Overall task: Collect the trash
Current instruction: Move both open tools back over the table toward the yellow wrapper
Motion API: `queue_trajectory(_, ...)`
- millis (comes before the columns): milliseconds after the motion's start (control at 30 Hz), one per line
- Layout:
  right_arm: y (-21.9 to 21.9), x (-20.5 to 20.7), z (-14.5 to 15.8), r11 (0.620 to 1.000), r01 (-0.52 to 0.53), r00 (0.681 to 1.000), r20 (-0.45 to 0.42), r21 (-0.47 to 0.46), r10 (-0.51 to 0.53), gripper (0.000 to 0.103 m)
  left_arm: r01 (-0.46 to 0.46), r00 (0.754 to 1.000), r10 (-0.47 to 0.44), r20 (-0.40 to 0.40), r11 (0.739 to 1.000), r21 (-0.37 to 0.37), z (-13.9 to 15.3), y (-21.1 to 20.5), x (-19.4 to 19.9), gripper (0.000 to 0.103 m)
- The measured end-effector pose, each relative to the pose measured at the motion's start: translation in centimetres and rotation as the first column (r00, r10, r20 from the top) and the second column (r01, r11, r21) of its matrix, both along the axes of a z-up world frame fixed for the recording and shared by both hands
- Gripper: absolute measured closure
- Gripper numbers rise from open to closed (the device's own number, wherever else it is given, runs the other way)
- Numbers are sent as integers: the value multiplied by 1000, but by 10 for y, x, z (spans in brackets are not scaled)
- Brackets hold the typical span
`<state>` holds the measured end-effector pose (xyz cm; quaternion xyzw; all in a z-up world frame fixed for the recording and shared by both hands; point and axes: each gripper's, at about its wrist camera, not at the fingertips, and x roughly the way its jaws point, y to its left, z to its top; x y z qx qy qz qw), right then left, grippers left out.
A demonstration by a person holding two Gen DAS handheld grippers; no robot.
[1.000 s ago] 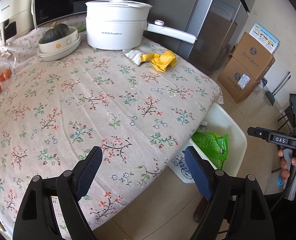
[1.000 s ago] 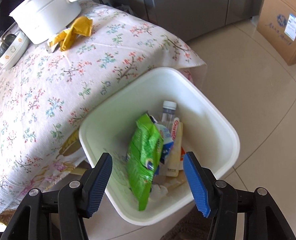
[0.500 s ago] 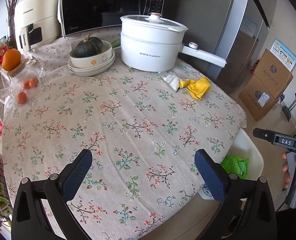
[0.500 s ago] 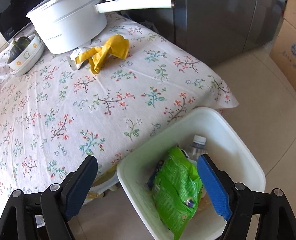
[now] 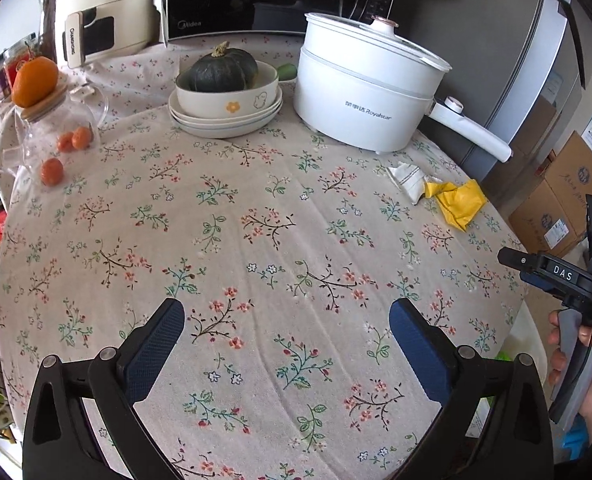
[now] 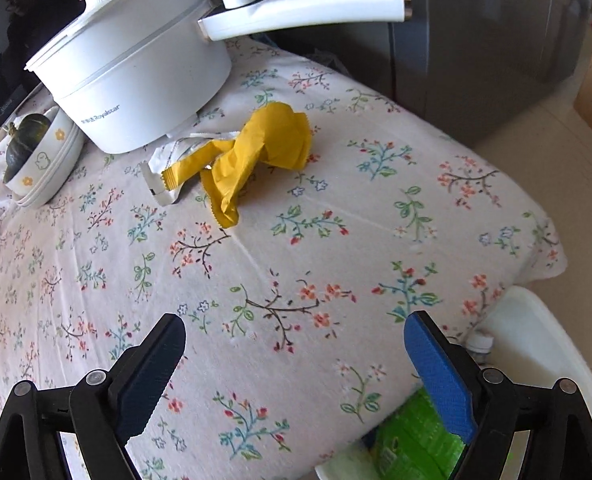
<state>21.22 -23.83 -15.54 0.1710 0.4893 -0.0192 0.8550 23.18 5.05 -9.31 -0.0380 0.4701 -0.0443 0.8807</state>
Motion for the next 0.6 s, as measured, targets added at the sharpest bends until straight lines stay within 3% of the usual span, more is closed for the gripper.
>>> queue_trajectory(167,11,25,-14,999,-3,1000,17,43,3,11,-30,1000,30,6,999,30,-5,1,13,0)
queue_trajectory(367,27,45,-25,998,-52,998,38,39,50,11,-63,998,63,-3,998,4,-11,-2,23,0)
queue_trajectory(600,20,66,-29,996,23,997,76,90,-30,16,-17,1000,16,6,999,47,-19,-26,26,0)
